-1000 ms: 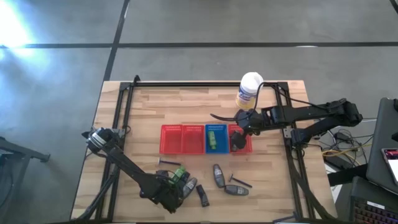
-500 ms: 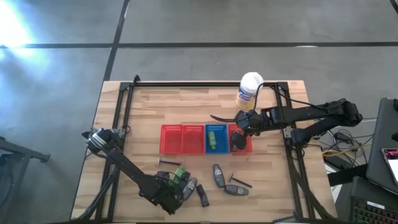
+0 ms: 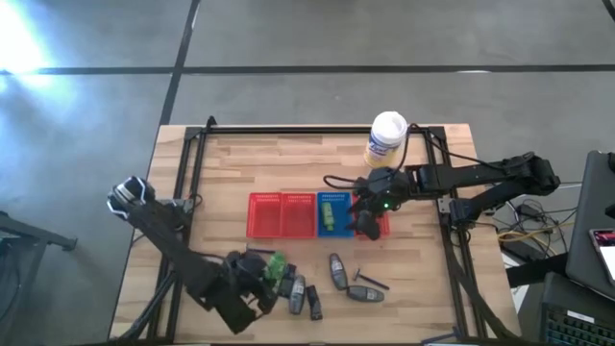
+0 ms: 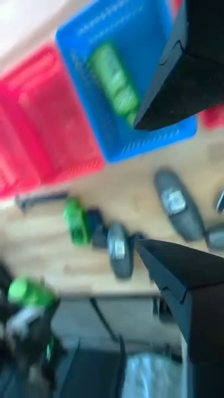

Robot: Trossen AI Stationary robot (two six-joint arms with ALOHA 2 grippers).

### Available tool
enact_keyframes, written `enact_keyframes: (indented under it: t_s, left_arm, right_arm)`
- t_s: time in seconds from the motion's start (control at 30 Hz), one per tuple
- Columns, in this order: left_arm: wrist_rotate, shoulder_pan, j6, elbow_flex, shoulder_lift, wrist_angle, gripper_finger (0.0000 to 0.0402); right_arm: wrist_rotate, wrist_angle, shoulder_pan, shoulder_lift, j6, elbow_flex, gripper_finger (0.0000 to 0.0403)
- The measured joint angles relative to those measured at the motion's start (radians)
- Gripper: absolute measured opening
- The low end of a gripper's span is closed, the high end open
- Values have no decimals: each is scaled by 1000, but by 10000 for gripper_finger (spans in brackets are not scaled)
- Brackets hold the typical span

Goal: Pick & Place Travel size toiletries

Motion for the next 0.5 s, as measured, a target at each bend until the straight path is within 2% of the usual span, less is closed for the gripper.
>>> enact_keyframes:
  t_s: [0.27, 0.5]
  left_arm:
    - [6, 138, 477, -2, -11, -2, 156]
    - [17, 290, 866, -2, -11, 117, 156]
  right_arm:
    - [-78, 13, -9, 0, 86, 0, 284]
    - [-82, 15, -8, 0, 173, 0, 294]
